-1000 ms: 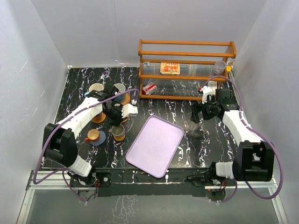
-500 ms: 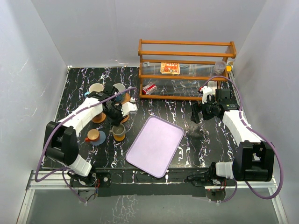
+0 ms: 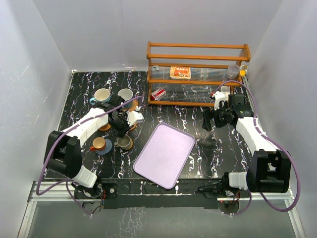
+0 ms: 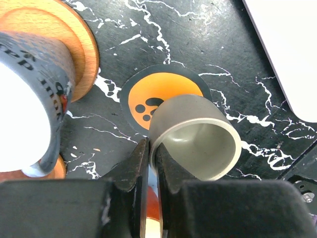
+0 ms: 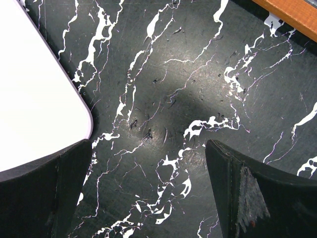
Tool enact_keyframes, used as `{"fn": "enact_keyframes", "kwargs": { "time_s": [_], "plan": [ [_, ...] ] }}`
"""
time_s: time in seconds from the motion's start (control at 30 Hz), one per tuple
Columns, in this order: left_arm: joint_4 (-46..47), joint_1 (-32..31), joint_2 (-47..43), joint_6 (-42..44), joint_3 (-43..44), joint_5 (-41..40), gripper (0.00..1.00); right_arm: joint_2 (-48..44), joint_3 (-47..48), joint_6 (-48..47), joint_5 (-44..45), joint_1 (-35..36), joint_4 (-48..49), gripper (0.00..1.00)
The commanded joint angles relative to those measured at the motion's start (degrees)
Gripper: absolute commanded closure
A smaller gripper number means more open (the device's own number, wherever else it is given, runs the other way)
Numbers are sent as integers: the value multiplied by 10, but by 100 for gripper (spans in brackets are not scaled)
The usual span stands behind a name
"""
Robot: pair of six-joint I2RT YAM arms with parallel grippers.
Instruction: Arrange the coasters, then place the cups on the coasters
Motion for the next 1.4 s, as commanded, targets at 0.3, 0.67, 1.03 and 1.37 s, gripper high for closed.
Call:
{"fn": "enact_keyframes", "kwargs": {
  "time_s": [0.3,0.67,1.03,1.37],
  "plan": [
    [12,3,-19,3,6,-14,100,-5,8,-7,3,-3,14,2],
    [13,3,-17,10,6,0,100,-19,7,-9,7,-3,17,2],
    [10,3,-26,31,-2,-7,100,-7,16,-9,-3,-3,8,2],
    [3,3,-12,34,0,-7,100,-11,15,-9,1,-2,8,2]
  ]
}}
